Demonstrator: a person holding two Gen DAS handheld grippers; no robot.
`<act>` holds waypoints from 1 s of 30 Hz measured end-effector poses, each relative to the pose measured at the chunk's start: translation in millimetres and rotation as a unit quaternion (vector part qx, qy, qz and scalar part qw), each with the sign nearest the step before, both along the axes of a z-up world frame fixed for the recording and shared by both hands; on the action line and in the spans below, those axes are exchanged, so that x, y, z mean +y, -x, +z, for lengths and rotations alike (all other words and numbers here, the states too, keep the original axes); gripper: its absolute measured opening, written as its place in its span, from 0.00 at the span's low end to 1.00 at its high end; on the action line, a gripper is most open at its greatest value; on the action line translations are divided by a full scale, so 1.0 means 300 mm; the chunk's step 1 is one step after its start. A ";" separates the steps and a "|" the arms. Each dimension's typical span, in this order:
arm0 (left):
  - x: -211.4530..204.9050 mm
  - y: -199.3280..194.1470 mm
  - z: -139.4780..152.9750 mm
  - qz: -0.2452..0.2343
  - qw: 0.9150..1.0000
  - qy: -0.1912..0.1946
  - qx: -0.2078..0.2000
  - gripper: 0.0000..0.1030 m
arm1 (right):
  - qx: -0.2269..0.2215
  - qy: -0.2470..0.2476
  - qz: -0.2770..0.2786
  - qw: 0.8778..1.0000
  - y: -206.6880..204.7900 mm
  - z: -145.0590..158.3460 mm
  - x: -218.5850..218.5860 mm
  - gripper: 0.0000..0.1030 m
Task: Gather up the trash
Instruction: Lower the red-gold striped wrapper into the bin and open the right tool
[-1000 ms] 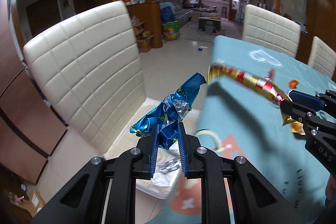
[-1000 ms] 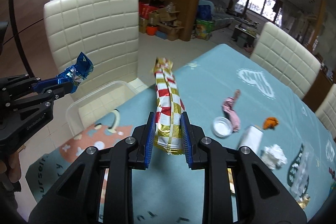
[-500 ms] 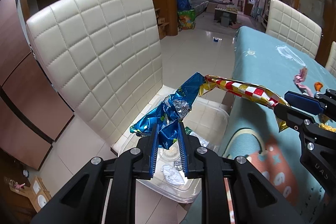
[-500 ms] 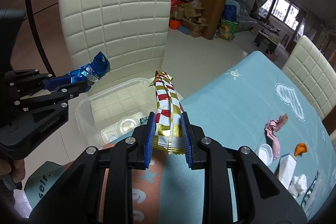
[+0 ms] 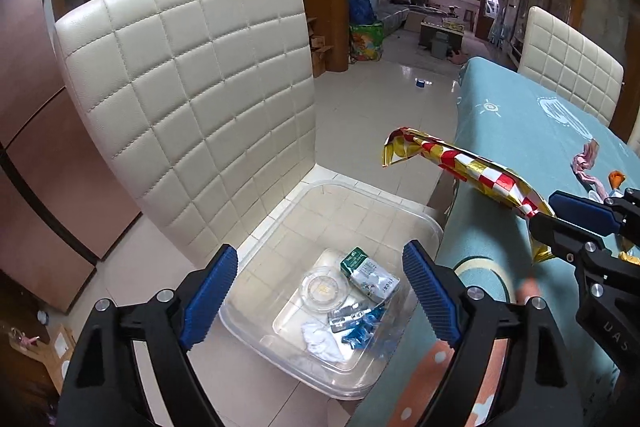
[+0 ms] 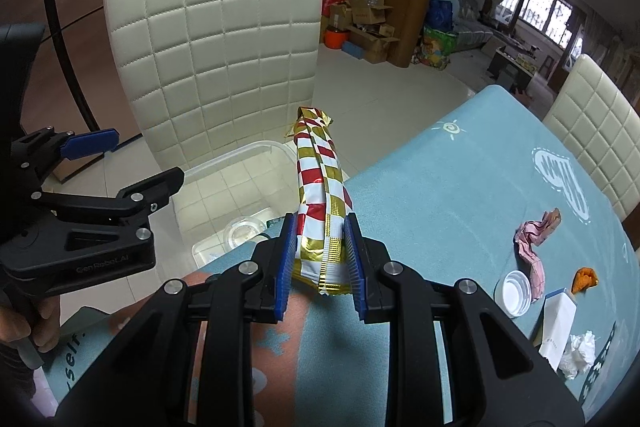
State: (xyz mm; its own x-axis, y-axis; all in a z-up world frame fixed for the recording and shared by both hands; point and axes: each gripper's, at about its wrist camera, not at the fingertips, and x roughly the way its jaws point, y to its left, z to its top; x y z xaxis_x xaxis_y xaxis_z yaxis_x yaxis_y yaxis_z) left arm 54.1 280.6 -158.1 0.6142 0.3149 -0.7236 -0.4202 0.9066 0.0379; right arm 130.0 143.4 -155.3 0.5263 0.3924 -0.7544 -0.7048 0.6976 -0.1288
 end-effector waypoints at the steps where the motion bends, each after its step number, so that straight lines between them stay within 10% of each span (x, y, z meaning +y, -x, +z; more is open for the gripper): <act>1: 0.001 0.008 0.003 0.001 1.000 -0.004 -0.001 0.80 | 0.000 0.001 0.001 1.000 0.003 -0.001 0.001 0.26; 30: 0.038 0.095 0.008 0.002 1.000 -0.007 -0.011 0.80 | -0.007 0.007 0.019 1.000 0.062 0.016 0.066 0.26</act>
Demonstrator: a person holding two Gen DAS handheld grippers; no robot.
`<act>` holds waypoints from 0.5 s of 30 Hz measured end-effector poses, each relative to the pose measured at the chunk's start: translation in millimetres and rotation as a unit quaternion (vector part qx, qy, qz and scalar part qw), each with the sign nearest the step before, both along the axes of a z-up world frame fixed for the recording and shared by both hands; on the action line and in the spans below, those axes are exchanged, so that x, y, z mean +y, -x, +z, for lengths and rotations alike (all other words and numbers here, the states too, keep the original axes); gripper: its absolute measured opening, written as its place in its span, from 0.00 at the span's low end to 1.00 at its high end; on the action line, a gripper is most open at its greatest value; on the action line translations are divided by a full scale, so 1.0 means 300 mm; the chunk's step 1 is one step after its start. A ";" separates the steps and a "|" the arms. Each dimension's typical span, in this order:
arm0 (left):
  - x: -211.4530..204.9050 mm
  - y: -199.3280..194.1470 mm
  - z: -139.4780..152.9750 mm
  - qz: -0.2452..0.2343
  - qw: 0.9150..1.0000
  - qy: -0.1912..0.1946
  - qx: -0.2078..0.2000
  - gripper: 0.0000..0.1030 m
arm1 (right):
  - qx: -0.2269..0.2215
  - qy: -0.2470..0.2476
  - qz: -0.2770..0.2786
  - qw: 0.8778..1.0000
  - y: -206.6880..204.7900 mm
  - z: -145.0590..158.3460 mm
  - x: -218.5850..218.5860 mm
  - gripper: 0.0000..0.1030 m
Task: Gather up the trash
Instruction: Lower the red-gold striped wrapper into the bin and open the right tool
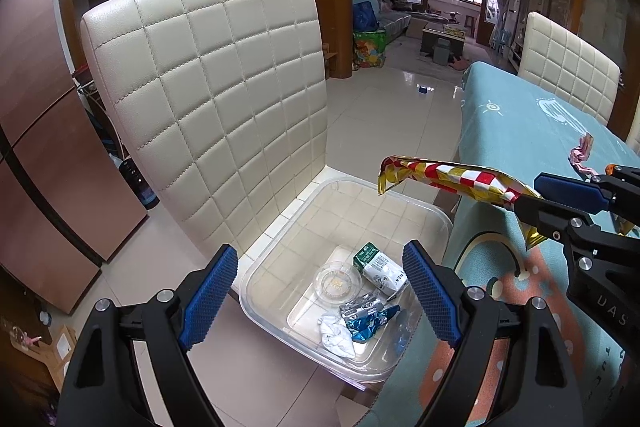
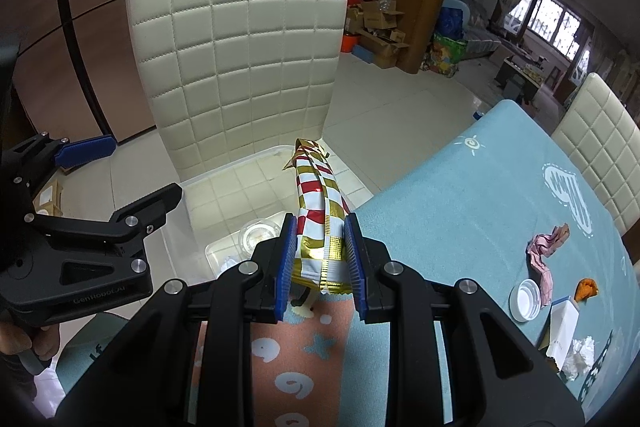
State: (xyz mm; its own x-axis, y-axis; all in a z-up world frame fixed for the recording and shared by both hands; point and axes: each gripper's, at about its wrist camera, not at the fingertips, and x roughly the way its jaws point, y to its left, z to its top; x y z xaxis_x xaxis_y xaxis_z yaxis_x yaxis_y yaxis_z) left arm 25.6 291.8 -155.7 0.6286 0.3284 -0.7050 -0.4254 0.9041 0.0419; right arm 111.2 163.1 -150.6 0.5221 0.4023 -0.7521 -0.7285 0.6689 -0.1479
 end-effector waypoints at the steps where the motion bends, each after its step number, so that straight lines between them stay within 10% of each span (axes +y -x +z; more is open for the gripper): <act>1: 0.000 0.000 0.000 0.000 1.000 0.000 0.001 0.80 | 0.000 0.000 0.000 1.000 -0.001 0.001 0.002 0.26; 13: 0.002 0.009 -0.001 0.002 1.000 -0.004 0.003 0.80 | 0.012 -0.014 -0.003 1.000 -0.019 0.009 -0.006 0.29; 15: 0.002 0.009 -0.001 0.002 1.000 -0.004 0.003 0.80 | 0.019 -0.021 -0.009 1.000 -0.029 0.014 -0.014 0.57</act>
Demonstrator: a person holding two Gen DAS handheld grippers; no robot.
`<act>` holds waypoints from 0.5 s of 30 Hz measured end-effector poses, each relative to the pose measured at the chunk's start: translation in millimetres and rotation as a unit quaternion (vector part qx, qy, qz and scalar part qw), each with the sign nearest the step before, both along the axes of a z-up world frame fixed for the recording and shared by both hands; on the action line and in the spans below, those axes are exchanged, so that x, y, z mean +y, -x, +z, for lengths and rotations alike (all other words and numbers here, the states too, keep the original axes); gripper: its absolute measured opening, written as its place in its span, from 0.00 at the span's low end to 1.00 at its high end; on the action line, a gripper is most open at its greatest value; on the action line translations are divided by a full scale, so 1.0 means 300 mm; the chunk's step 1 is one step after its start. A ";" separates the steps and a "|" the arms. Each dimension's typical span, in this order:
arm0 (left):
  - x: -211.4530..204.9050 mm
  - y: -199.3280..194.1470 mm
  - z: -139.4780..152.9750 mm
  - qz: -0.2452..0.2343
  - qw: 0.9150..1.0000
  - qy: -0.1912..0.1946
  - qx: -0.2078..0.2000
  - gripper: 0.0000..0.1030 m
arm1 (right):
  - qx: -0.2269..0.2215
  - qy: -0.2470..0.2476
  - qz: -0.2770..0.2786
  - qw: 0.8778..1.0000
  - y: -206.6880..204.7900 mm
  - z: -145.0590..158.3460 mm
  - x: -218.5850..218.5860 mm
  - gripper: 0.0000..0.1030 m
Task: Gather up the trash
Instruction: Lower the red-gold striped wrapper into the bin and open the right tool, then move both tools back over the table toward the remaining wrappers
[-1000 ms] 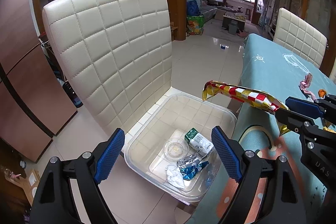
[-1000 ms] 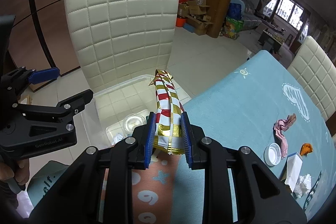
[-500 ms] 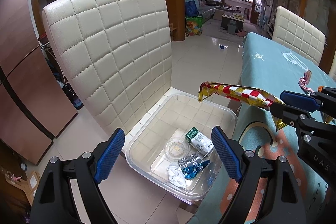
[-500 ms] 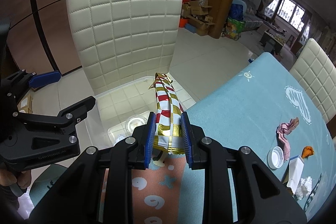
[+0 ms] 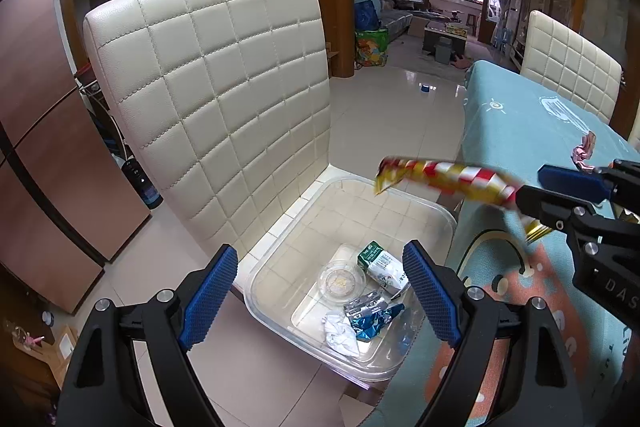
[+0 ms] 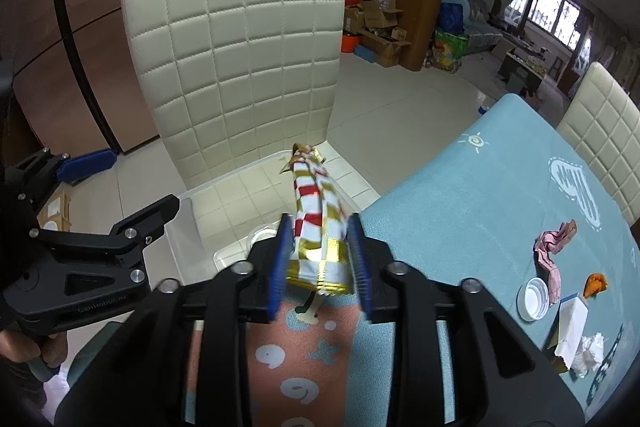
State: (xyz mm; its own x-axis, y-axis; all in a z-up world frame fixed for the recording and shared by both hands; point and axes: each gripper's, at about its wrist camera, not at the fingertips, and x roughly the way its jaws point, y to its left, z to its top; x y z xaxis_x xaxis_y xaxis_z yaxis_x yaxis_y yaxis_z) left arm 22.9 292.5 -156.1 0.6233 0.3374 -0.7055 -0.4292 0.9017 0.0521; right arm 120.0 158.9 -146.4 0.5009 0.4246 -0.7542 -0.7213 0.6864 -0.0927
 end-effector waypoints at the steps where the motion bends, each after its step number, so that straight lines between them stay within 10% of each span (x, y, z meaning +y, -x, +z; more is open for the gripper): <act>1: 0.000 -0.001 0.000 0.000 1.000 0.000 0.000 0.80 | 0.000 -0.001 -0.006 1.000 -0.004 0.002 -0.003 0.91; 15: -0.017 0.008 0.017 -0.008 1.000 -0.005 -0.001 0.80 | -0.028 -0.021 -0.028 0.999 0.011 0.037 -0.053 0.95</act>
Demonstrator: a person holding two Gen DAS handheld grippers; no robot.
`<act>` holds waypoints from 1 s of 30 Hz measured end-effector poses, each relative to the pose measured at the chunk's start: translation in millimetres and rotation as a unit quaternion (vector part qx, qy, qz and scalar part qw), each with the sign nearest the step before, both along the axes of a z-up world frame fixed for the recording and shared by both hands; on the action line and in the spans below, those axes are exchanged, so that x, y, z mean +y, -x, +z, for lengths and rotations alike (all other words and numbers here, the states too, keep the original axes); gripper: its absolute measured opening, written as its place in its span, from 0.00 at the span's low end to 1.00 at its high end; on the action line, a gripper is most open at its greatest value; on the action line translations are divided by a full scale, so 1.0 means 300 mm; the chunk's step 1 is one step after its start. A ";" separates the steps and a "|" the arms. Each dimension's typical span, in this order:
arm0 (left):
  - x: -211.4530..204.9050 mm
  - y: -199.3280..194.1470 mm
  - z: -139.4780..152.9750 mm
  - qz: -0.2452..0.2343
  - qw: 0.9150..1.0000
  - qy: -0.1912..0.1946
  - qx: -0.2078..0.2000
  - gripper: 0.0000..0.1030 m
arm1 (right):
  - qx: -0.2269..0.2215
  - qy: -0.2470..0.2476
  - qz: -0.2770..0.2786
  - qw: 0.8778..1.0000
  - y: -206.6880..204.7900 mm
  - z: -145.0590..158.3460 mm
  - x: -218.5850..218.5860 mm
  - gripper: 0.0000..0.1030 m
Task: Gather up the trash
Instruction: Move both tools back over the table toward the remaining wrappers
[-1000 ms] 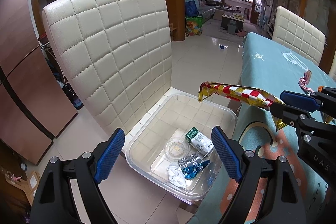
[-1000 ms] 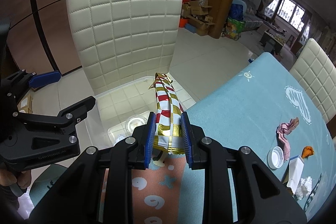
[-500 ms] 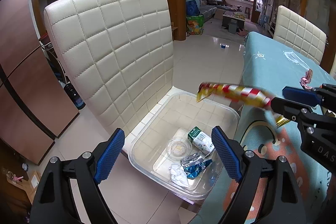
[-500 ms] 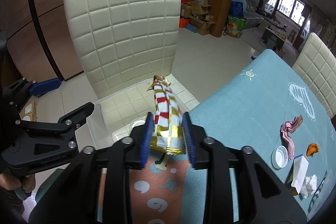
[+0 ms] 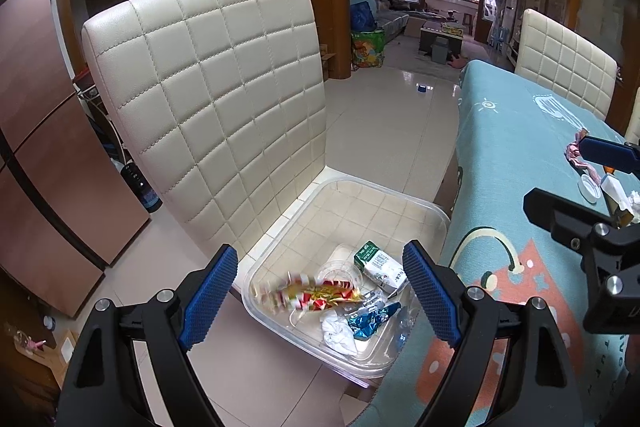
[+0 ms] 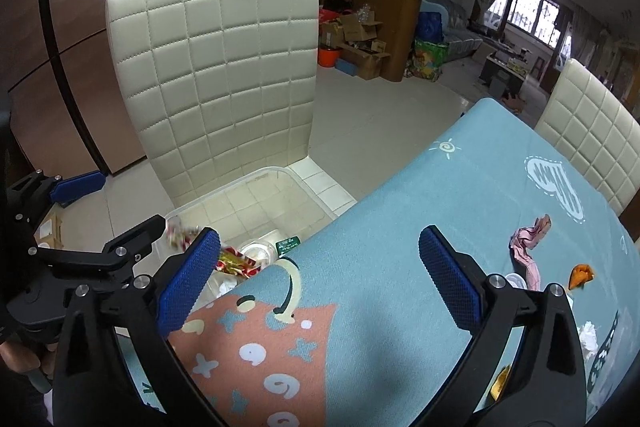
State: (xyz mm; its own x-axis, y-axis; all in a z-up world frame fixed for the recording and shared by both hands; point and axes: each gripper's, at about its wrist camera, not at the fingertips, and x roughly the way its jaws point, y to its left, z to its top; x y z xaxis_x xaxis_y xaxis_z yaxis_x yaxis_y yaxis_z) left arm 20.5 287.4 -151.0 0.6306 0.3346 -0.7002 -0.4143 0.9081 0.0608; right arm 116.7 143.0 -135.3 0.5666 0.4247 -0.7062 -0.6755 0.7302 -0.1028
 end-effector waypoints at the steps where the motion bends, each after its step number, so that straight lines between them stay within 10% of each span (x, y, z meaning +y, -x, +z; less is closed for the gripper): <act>1: -0.002 0.001 0.001 0.000 1.000 -0.001 0.000 0.80 | -0.001 0.000 0.000 1.000 0.004 0.001 -0.007 0.95; 18: -0.156 0.010 0.082 -0.041 0.999 -0.022 -0.010 0.80 | -0.017 -0.026 -0.037 0.999 0.052 0.070 -0.198 0.95; 30: -0.450 -0.090 0.107 -0.130 0.991 -0.019 -0.005 0.80 | 0.009 -0.006 -0.159 0.987 0.002 0.002 -0.641 0.95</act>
State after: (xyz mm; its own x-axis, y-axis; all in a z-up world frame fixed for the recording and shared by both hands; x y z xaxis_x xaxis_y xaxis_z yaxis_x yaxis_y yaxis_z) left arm 47.5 152.6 -118.9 0.7061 0.1853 -0.6834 -0.1667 0.9815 0.0939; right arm 116.0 -49.4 -134.7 0.6602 0.2355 -0.7132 -0.4140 0.9064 -0.0839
